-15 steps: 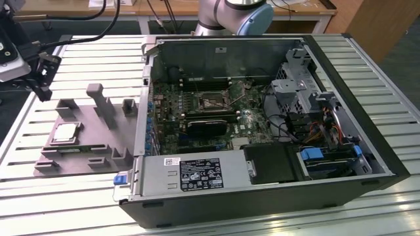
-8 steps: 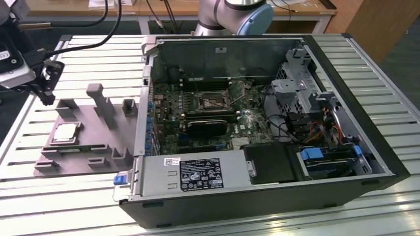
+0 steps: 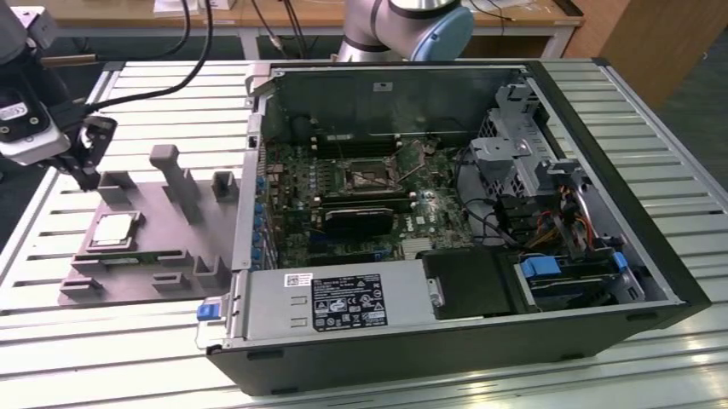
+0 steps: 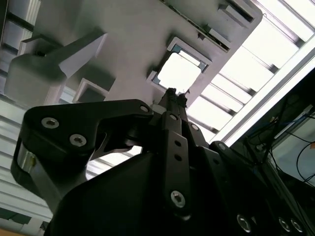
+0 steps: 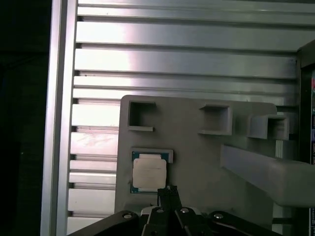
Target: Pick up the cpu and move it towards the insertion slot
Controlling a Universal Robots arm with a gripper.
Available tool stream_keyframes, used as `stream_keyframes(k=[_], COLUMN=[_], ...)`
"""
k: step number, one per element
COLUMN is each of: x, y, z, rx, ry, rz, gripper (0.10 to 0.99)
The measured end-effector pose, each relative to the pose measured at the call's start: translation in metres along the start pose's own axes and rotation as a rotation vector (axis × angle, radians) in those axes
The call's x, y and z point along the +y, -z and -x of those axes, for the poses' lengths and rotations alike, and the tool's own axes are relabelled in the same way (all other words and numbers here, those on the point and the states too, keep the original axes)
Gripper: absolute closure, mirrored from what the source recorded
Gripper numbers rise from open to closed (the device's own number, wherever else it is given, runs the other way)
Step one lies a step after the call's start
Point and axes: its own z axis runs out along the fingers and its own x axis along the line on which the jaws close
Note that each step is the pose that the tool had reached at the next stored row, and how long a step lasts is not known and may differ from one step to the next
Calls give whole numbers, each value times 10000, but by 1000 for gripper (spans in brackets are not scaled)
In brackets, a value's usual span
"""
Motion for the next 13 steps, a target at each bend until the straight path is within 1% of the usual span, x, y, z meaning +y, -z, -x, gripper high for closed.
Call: stream_keyframes(k=[8, 13], x=[-4, -8], y=[-145, -236], z=[-67, -90], rx=[-1, 1], ry=[1, 2], rz=[-7, -9], gripper=[984, 984])
